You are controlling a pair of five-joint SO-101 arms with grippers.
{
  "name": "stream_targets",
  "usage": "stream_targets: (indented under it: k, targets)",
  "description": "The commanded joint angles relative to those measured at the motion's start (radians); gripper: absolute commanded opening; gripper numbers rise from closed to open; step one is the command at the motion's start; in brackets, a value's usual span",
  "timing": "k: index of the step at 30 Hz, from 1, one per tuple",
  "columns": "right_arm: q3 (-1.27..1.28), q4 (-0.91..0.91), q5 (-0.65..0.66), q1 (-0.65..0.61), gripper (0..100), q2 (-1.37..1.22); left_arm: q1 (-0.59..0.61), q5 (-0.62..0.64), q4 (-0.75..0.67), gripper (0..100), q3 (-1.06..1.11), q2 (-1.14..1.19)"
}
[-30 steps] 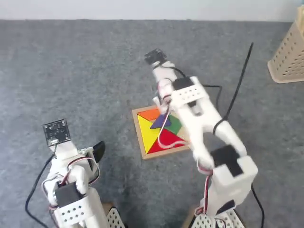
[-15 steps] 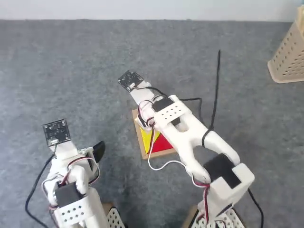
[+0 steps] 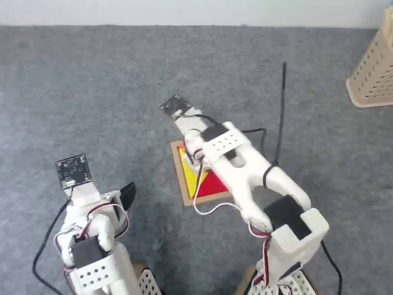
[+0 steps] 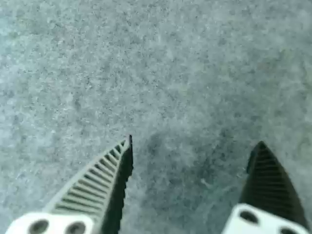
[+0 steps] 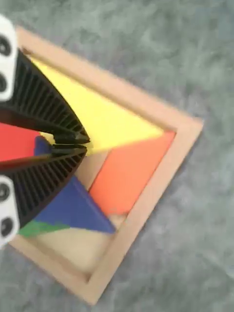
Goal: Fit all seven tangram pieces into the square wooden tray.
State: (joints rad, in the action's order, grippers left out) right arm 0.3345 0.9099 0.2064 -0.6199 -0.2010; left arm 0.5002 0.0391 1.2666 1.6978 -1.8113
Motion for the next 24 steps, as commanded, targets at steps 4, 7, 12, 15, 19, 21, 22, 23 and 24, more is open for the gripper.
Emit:
stream_targets:
  k: [4, 7, 12, 15, 19, 21, 22, 23, 24]
  targets:
    - [-0.04, 0.016, 0.078, 0.114, 0.6, 0.019, -0.002, -0.002, -0.002, 35, -0.013, -0.012]
    - [-0.043, 0.016, 0.08, 0.124, 0.6, 0.021, -0.002, -0.002, -0.002, 35, -0.013, -0.012]
    - [-0.114, 0.096, 0.112, 0.134, 0.6, 0.012, -0.002, -0.002, -0.002, 35, -0.013, -0.012]
    - [-0.143, 0.11, 0.112, 0.16, 0.6, 0.012, -0.002, -0.002, -0.002, 35, -0.013, -0.012]
    - [-0.146, 0.116, 0.114, 0.188, 0.6, 0.015, -0.002, -0.002, -0.002, 35, -0.013, -0.012]
    - [-0.144, 0.127, 0.115, 0.194, 0.6, 0.019, -0.002, -0.002, -0.002, 35, -0.013, -0.012]
    - [-0.147, 0.136, 0.115, 0.194, 0.6, 0.019, -0.002, -0.002, -0.002, 35, -0.013, -0.012]
    - [-0.147, 0.143, 0.124, 0.196, 0.6, 0.019, -0.002, -0.002, -0.002, 35, -0.013, -0.012]
    - [-0.147, 0.148, 0.132, 0.199, 0.6, 0.019, -0.002, -0.002, -0.002, 35, -0.013, -0.012]
